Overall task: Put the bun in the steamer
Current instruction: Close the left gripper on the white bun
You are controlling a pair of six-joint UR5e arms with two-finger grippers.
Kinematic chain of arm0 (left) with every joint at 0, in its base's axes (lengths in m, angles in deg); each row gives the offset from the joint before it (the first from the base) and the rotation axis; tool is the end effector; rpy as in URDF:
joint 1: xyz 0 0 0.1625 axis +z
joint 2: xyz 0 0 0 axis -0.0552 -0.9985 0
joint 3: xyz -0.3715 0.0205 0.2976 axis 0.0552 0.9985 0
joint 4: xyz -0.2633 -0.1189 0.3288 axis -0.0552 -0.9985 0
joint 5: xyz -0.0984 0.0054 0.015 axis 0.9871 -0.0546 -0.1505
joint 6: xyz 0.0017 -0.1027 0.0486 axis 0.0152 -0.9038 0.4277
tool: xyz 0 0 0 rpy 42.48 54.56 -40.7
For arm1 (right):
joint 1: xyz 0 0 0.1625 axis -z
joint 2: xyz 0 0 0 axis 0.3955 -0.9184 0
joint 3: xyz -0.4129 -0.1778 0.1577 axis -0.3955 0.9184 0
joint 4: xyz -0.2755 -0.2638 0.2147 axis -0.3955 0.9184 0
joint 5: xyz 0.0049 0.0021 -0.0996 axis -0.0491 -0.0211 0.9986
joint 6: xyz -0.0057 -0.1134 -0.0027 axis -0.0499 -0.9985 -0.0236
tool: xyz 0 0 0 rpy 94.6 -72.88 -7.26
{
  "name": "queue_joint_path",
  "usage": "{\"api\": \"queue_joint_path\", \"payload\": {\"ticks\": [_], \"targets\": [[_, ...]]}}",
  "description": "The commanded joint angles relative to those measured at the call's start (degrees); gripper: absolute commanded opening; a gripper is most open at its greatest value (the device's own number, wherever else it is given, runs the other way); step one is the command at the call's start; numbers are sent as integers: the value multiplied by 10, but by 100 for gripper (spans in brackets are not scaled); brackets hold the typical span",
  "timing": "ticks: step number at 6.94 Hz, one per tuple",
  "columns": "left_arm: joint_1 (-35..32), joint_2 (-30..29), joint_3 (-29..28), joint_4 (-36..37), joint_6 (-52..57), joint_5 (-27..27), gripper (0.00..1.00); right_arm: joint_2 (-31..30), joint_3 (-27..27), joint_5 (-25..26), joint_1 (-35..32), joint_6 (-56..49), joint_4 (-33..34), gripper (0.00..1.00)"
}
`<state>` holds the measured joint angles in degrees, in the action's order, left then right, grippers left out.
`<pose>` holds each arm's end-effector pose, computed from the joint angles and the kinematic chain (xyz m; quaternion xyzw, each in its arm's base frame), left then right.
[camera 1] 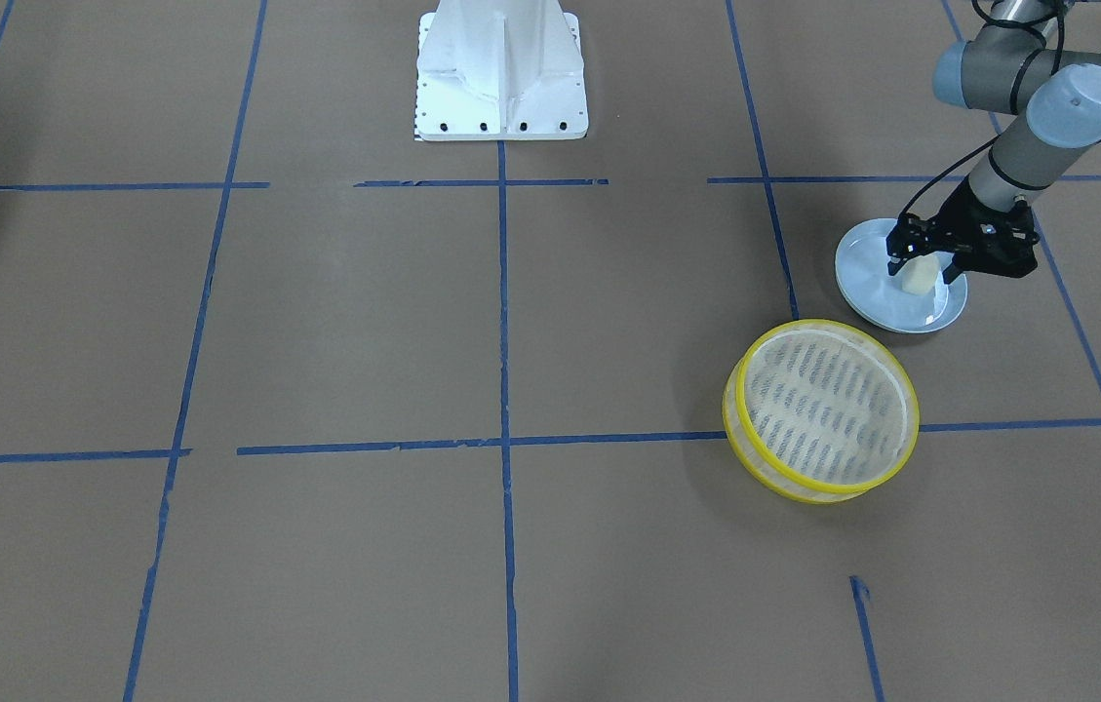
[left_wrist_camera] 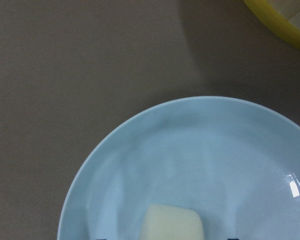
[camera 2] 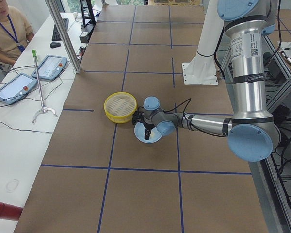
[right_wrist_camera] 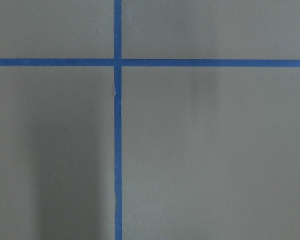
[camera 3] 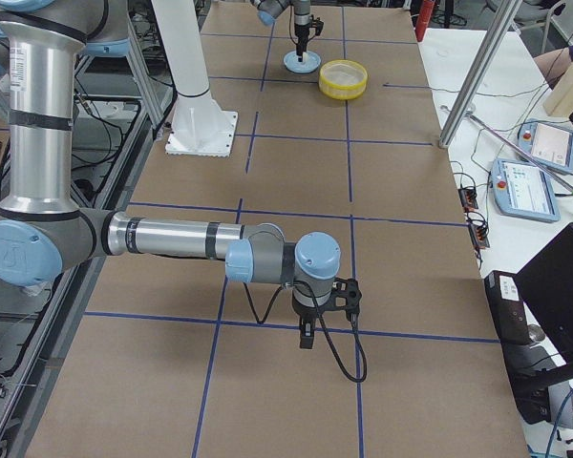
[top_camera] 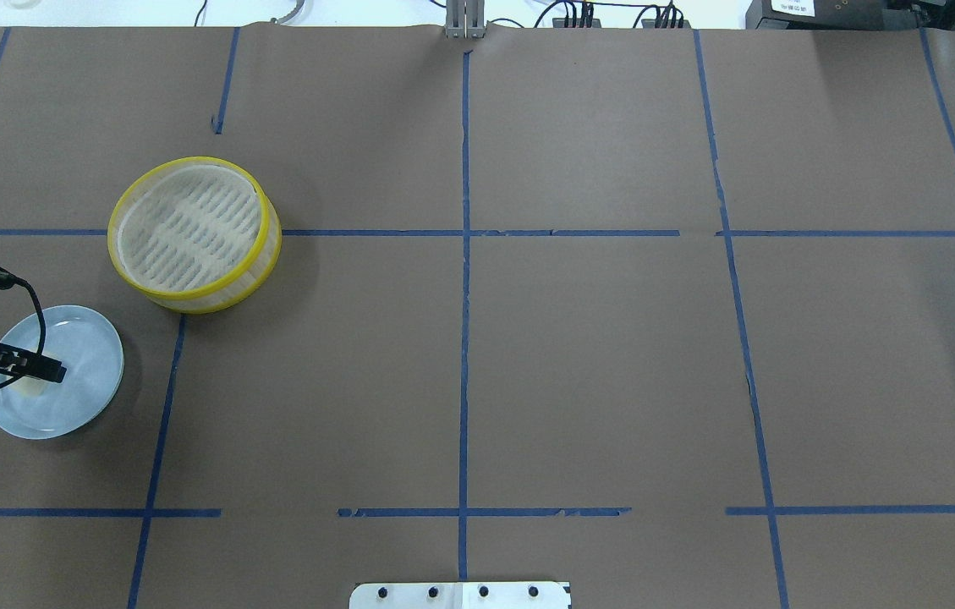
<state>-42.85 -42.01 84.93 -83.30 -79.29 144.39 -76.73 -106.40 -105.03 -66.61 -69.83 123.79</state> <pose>0.2766 -0.3998 0.6548 0.0693 0.3925 0.0823 0.9134 0.0577 -0.4648 0.7331 -0.0100 -0.3520 0.0054 0.9359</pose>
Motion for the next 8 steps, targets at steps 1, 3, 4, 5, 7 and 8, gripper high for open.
{"api": "queue_joint_path", "payload": {"ticks": [1,3,4,5,7,8], "targets": [[0,0,-2,0,0,1,74,0,0,0,0,0,0,100],[0,-1,-1,0,0,1,63,0,0,0,0,0,0,100],[0,0,-1,0,-1,1,58,0,0,0,0,0,0,100],[0,0,-1,0,-1,1,57,0,0,0,0,0,0,100],[0,0,-1,0,-1,1,51,0,0,0,0,0,0,100],[0,0,0,1,-5,1,42,0,0,0,0,0,0,100]]}}
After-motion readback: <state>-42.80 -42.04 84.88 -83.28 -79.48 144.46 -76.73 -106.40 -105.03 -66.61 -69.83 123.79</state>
